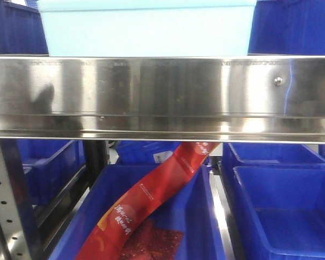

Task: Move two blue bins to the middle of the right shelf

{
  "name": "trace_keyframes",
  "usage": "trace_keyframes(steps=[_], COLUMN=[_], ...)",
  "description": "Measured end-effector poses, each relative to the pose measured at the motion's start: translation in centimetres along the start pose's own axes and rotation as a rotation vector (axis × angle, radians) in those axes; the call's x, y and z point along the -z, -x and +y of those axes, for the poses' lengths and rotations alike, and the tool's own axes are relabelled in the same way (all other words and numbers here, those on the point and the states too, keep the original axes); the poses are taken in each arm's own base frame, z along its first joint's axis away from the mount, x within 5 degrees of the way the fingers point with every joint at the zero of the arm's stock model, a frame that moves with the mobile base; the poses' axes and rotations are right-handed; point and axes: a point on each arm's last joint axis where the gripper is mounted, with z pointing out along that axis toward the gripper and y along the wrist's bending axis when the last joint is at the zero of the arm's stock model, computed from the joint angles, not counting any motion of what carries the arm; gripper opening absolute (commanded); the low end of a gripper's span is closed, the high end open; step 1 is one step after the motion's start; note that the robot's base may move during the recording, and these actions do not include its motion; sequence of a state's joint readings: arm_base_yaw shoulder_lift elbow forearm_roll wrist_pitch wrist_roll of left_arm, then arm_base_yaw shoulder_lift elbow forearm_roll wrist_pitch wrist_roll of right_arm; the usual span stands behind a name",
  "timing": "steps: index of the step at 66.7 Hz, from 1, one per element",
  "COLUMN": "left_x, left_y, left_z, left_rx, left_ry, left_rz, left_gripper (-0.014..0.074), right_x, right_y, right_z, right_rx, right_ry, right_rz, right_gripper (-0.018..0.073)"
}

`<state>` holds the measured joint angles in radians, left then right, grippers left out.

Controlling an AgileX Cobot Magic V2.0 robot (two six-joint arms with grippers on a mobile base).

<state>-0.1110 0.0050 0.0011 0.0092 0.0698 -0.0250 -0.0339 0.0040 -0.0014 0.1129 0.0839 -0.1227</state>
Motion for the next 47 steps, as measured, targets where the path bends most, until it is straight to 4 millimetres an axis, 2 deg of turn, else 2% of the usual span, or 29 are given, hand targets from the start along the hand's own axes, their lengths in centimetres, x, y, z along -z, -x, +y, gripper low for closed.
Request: trace_keyframes(steps=[47], left_x=[0.00], left_y=[0.00], left_z=[0.00], left_rx=[0.000], left_ry=[0.000], left_rz=[0.000], left_gripper=[-0.0111], right_x=[0.00], right_y=[0.00], right_z=[0.00], right_rx=[-0.002], right_ry=[0.000], right_rz=[0.000], right_gripper=[-0.0162])
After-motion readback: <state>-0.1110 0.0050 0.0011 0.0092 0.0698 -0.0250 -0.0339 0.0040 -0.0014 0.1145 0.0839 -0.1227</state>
